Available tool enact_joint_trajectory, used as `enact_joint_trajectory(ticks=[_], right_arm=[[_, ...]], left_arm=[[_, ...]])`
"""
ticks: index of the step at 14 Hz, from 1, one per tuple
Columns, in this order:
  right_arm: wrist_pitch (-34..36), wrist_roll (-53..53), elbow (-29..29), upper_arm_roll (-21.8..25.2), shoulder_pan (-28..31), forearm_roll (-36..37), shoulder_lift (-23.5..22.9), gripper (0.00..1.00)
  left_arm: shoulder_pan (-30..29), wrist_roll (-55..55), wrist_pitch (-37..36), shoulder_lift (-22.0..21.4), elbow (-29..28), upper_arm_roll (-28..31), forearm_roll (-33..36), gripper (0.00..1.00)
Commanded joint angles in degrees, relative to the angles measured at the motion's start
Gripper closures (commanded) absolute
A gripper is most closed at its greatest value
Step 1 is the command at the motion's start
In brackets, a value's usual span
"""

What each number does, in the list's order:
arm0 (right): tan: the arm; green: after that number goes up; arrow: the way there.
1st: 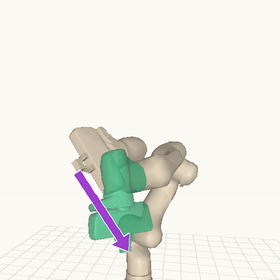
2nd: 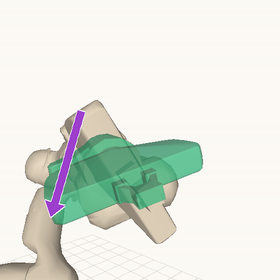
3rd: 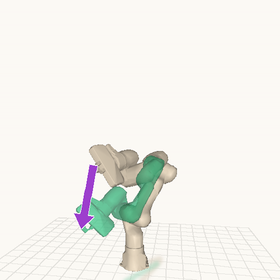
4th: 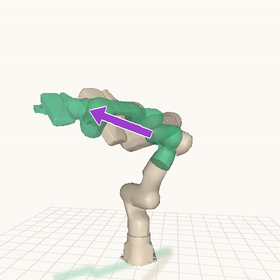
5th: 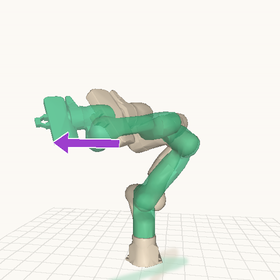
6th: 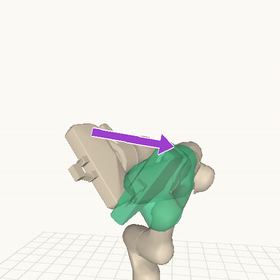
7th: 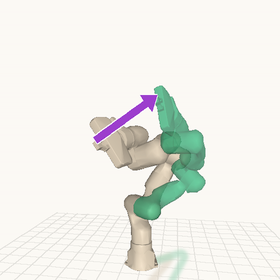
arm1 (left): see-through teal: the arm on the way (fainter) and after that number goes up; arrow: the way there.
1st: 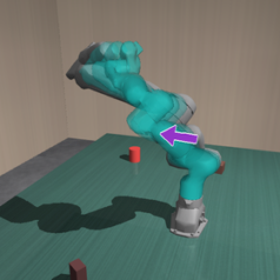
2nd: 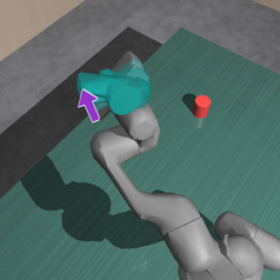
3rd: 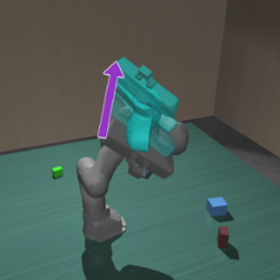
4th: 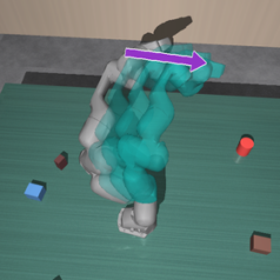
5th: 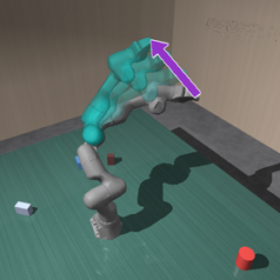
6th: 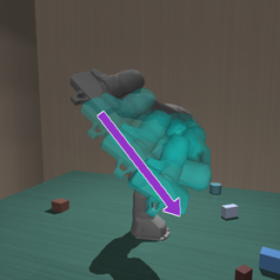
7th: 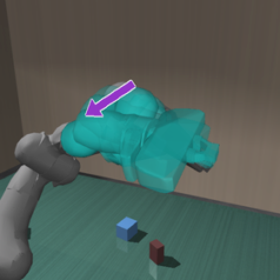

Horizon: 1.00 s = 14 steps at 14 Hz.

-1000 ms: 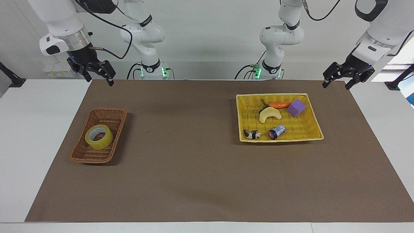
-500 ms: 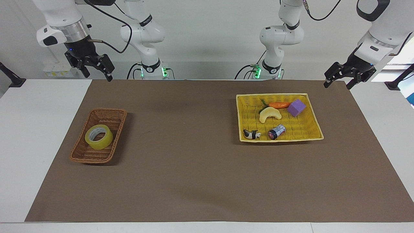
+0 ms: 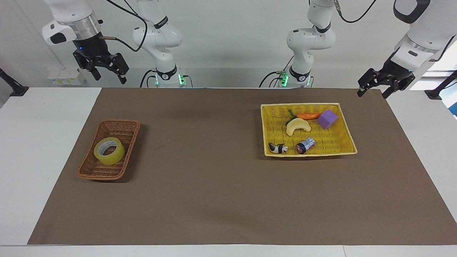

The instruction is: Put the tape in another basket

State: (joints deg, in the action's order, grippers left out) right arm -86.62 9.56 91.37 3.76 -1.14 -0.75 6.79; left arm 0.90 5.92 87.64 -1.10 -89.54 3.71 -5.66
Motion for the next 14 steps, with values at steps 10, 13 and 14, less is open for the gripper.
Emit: enact_joint_trajectory(ticks=[10, 13, 14], right_arm=[[0.67, -2.7, 0.91, -0.42, 0.44, 1.62, 1.38, 0.0], [0.58, -5.95, 1.09, -0.33, 0.44, 1.71, 1.38, 0.0], [0.58, -6.13, 1.18, -0.33, 0.44, 1.8, 1.38, 0.0]], left_arm=[[-0.46, -0.56, -0.98, -0.13, 0.77, -0.19, -0.49, 0.0], [-0.46, -0.56, -0.98, -0.22, 0.77, -0.19, -0.49, 0.0], [-0.46, -0.56, -0.98, -0.22, 0.77, -0.19, -0.49, 0.0]])
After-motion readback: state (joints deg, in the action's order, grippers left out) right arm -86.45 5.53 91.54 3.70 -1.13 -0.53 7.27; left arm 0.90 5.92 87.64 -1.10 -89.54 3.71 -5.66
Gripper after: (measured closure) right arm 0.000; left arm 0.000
